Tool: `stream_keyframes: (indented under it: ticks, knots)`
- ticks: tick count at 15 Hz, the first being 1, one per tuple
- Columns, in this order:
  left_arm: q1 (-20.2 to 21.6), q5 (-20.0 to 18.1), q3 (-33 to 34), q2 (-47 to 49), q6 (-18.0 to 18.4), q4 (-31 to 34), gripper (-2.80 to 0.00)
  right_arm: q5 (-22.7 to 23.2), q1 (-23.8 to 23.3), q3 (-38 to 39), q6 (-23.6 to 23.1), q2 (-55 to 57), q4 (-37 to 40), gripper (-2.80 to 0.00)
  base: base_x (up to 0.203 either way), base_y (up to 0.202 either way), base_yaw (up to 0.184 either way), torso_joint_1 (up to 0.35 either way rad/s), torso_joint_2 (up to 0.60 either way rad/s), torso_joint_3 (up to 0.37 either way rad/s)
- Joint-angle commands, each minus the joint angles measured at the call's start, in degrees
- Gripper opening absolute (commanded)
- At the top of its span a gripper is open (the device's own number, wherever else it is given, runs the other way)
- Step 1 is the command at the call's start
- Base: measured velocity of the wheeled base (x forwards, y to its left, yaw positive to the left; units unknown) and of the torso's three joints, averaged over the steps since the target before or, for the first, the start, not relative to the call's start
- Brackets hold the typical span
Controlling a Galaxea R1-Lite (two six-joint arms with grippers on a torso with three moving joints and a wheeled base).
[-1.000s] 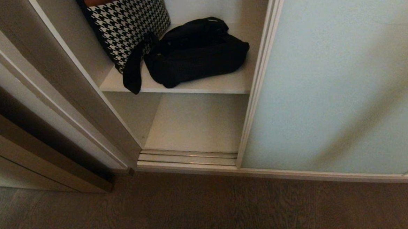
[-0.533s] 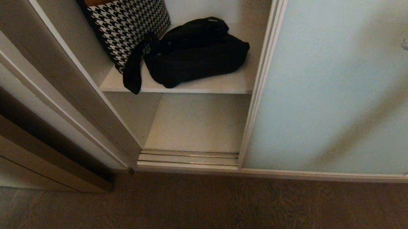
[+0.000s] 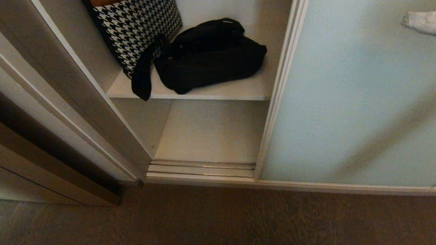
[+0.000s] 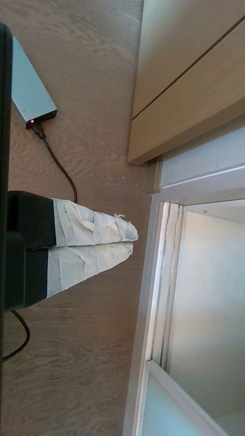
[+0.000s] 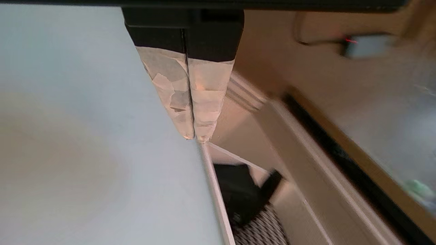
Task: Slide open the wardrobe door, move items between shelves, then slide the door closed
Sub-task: Close the door
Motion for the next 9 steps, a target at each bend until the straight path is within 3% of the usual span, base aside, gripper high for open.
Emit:
stream_keyframes:
  ticks: [1, 5, 9]
  knots:
    - [0.0, 0.0, 0.0, 0.1, 0.0, 0.0, -2.8, -4.3, 3.8, 0.2, -3.6, 2.4, -0.2, -2.8, 0.0, 0.0, 0.0, 0.0, 0.0, 0.0]
    - [0.0, 0.0, 0.0, 0.1, 0.0, 0.0, -2.8, -9.6, 9.4, -3.4, -6.5, 5.9, -1.5, -2.8, 0.0, 0.0, 0.0, 0.0, 0.0, 0.0]
    - [0.0, 0.0, 0.0, 0.1, 0.0, 0.0, -2.8, -17.5, 16.0, -2.1, -8.9, 11.1, -11.9, -2.8, 0.0, 0.0, 0.0, 0.0, 0.0, 0.0]
